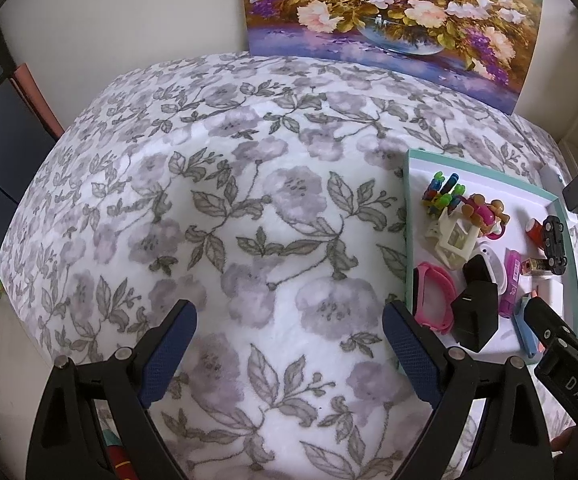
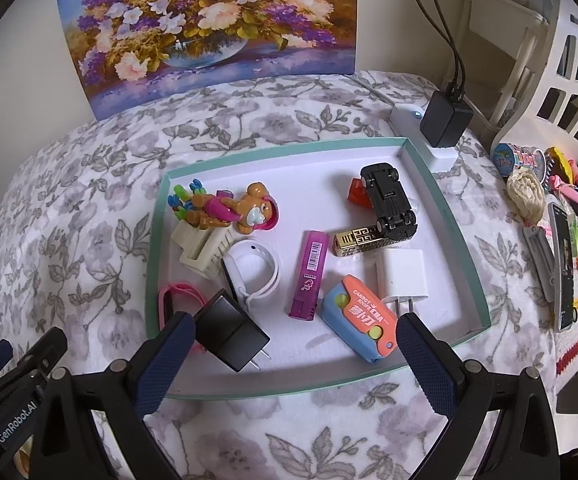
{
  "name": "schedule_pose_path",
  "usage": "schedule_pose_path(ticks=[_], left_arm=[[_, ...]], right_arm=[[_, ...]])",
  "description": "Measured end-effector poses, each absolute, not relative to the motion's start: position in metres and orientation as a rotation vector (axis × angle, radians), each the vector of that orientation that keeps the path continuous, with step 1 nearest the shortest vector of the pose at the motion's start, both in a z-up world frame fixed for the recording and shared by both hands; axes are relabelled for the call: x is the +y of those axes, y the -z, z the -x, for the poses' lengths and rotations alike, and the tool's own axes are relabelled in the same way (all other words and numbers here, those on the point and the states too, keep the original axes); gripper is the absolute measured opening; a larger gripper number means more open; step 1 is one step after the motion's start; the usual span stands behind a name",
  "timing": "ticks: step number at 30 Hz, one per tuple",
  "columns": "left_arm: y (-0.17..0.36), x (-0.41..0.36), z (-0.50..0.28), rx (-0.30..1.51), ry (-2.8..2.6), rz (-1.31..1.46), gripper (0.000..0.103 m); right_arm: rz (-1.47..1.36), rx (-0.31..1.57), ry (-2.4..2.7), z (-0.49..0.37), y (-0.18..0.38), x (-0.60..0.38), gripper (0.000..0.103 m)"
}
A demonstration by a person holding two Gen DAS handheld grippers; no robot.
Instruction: Organize rigid objects
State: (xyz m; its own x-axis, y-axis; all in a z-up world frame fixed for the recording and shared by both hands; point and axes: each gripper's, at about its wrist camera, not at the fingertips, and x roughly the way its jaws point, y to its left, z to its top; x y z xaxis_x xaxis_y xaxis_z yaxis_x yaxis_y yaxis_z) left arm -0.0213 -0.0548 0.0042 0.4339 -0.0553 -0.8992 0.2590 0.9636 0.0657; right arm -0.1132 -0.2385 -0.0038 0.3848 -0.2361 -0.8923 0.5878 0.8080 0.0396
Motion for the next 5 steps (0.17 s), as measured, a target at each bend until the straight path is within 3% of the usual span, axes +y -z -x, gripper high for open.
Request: schedule_pose_path(ticks=[5], left_arm=[[-0.0058,-0.0547,0.0217,1.099,0.191,-0.203,0.094]], right_arm=[[-0.382,1.054,0.541,0.1135,0.0044,-0.2389,0.102]])
